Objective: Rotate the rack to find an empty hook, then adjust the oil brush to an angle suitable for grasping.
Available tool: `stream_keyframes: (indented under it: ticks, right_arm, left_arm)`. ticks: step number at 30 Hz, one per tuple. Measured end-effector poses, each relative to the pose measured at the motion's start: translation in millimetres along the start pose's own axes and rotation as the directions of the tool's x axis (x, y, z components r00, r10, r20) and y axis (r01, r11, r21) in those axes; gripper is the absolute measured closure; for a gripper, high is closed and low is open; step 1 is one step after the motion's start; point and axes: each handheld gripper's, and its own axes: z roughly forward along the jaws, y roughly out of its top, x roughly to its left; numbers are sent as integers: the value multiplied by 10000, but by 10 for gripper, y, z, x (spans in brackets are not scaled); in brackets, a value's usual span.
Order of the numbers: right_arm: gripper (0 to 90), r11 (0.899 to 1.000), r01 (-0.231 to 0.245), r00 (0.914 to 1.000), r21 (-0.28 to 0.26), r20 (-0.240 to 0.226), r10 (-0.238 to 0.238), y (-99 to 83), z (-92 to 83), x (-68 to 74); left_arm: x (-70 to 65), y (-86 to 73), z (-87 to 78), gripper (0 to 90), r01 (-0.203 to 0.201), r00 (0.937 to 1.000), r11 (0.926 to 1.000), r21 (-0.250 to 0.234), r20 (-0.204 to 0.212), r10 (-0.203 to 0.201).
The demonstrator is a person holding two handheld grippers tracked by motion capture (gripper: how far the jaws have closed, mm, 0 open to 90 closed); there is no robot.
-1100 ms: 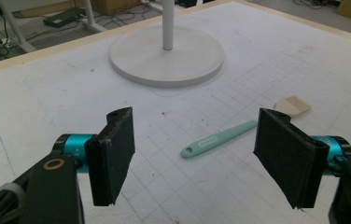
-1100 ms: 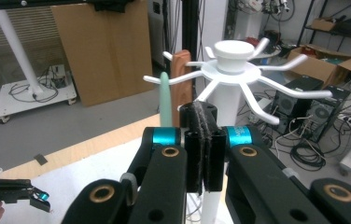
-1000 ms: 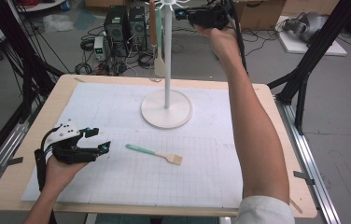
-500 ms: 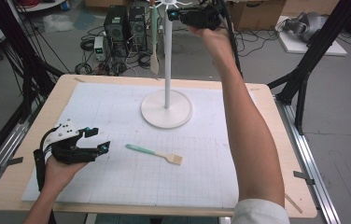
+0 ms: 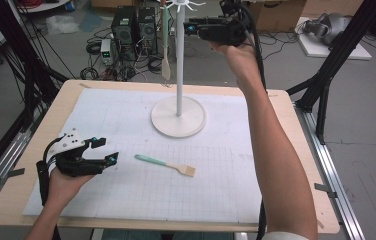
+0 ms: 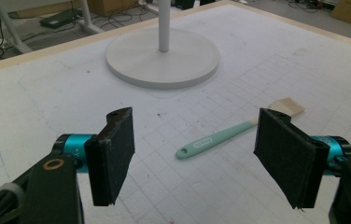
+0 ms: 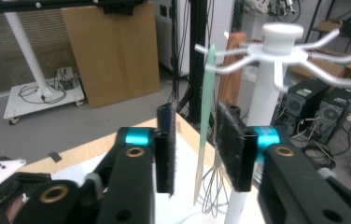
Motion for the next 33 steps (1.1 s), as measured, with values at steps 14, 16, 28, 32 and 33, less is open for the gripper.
stream_keyframes:
  ticks: [14, 16, 28, 32, 33]
  right_arm:
    - [472, 9975, -217, 9995, 678, -231, 233, -491, -75, 148]
    - [457, 9964, -283, 9990, 797, -318, 309, -558, -74, 161]
    - [405, 9950, -384, 9966, 923, -692, 449, -859, -59, 230]
    - [387, 9924, -357, 9960, 1179, -774, 451, -946, -26, 262]
    - [383, 9922, -280, 9965, 1214, -753, 374, -966, -20, 273]
  left_arm:
    - [-20, 2, -6, 289, -37, 9999, 10000, -59, 96, 37]
    - [-18, 2, 5, 289, -18, 9999, 10000, -78, 130, 19]
    - [-28, -21, 22, 289, -111, 9997, 9999, 56, 198, 109]
    - [-24, -27, 2, 289, -57, 9999, 10000, 15, 106, 57]
    - [-27, -31, -6, 288, 10, 9999, 10000, -28, 103, -10]
